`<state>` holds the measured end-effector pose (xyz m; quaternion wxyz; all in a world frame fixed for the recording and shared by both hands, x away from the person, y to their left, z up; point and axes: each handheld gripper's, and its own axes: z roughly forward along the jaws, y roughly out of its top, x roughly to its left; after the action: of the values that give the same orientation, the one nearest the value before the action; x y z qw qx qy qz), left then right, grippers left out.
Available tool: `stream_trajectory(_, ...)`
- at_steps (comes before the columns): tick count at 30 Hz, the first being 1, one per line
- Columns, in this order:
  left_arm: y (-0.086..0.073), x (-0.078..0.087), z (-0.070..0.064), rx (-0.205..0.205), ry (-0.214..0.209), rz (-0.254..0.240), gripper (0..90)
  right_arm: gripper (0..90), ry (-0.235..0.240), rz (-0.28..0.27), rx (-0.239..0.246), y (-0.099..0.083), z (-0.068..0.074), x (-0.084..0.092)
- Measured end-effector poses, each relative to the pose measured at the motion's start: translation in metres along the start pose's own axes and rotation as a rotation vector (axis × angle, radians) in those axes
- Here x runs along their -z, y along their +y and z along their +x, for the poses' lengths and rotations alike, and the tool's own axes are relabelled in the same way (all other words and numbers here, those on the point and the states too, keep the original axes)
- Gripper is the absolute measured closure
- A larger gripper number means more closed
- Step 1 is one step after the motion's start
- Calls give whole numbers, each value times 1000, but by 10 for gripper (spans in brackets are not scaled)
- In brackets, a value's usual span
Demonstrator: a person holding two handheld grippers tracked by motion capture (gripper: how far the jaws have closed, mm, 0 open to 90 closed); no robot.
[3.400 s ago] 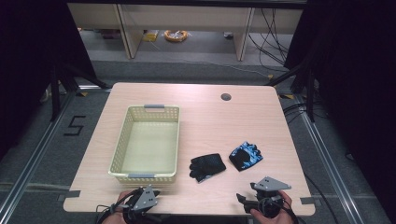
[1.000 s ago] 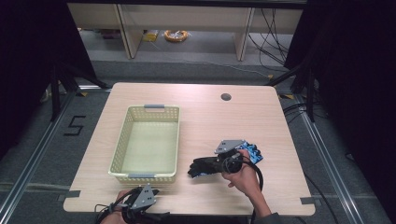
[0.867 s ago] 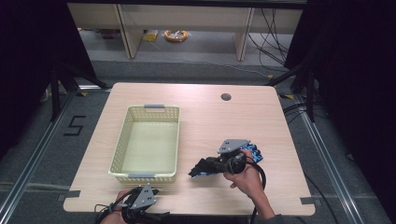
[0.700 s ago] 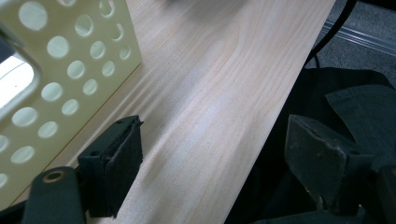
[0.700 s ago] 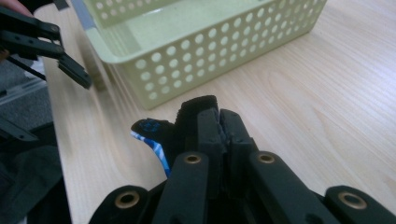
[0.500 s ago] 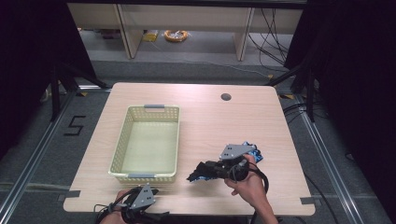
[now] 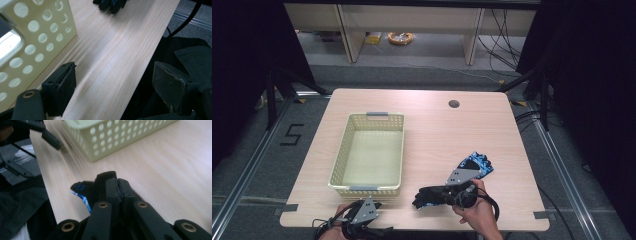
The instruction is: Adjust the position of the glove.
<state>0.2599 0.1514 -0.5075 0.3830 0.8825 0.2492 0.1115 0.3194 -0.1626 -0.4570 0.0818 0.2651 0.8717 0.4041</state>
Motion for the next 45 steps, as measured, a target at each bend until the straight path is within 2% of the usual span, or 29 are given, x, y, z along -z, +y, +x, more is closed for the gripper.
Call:
stream_trajectory(1, 0, 0, 0, 1, 2, -3, 187, 885, 7, 26, -13, -6, 1, -4)
stream_trajectory(3, 0, 0, 0, 3, 5, -4, 188, 885, 9, 36, -15, -8, 2, -6)
stream_trajectory(4, 0, 0, 0, 4, 3, -4, 188, 885, 15, 56, -29, -11, 3, -8)
stream_trajectory(5, 0, 0, 0, 4, 0, -2, 188, 884, 7, 51, -47, -16, 5, -13)
stream_trajectory(6, 0, 0, 0, 4, 0, -2, 188, 884, 7, 51, -47, -16, 5, -13)
stream_trajectory(9, 0, 0, 0, 0, 2, -2, 187, 880, 0, 104, -36, -23, 7, -15)
stream_trajectory(14, 0, -1, -1, 3, 4, -4, 187, 870, 1, 106, -22, -26, 5, -18)
stream_trajectory(15, 0, -1, 0, 3, 5, -1, 187, 860, 3, 98, -43, -27, 6, -20)
stream_trajectory(17, 0, -1, 0, 3, 6, -1, 188, 853, 2, 110, -54, -27, 6, -19)
stream_trajectory(20, 0, -1, -1, 3, 4, -2, 187, 795, 0, 103, -68, -28, 5, -19)
stream_trajectory(21, 0, -1, -1, 3, 4, -2, 187, 739, 6, 93, -75, -26, 2, -14)
stream_trajectory(22, 0, -1, -1, 3, 4, -2, 187, 739, 6, 93, -75, -26, 2, -14)
stream_trajectory(23, 0, -1, 0, 0, 3, -2, 188, 673, -21, 54, -84, -23, -3, -4)
stream_trajectory(24, 0, -1, 0, 1, 3, -2, 188, 673, -21, 54, -84, -23, -3, -4)
stream_trajectory(25, 0, 0, 0, 2, 3, -1, 188, 665, -74, 7, -117, -21, -11, 12)
stream_trajectory(27, 0, -1, 0, 4, 3, -1, 187, 665, -92, 1, -131, -21, -15, 18)
stream_trajectory(29, 0, -1, -1, -1, 1, 0, 188, 650, -236, -3, -194, -27, -31, 39)
stream_trajectory(30, 0, -2, -1, 4, -10, 0, 188, 650, -236, -3, -194, -27, -31, 39)
stream_trajectory(31, 0, -2, -1, 4, -12, 6, 188, 649, -268, -9, -204, -30, -37, 43)
stream_trajectory(32, 0, -2, -1, 6, -12, 5, 188, 650, -286, -15, -248, -33, -41, 46)
stream_trajectory(33, 0, -2, -1, 5, -12, 6, 188, 648, -325, -7, -276, -41, -53, 50)
stream_trajectory(34, 0, -2, -1, 5, -11, 4, 188, 648, -325, -7, -276, -41, -53, 50)
stream_trajectory(35, 0, -2, 0, 5, -12, 6, 188, 644, -360, -26, -300, -46, -61, 51)
stream_trajectory(36, 0, -2, 0, 5, -12, 6, 188, 644, -360, -26, -300, -46, -61, 51)
stream_trajectory(37, 0, -2, 0, 5, -12, 6, 188, 641, -386, -20, -345, -49, -69, 54)
stream_trajectory(40, 0, -2, -1, -2, -4, 2, 188, 640, -415, -18, -377, -52, -77, 56)
stream_trajectory(41, 0, -2, -1, -2, -4, 4, 188, 640, -435, -32, -422, -54, -85, 57)
stream_trajectory(44, 0, -2, -1, 0, 1, 5, 188, 640, -451, -36, -448, -56, -93, 57)
stream_trajectory(45, 0, -2, 0, -6, 4, 12, 188, 639, -462, -25, -500, -57, -95, 57)
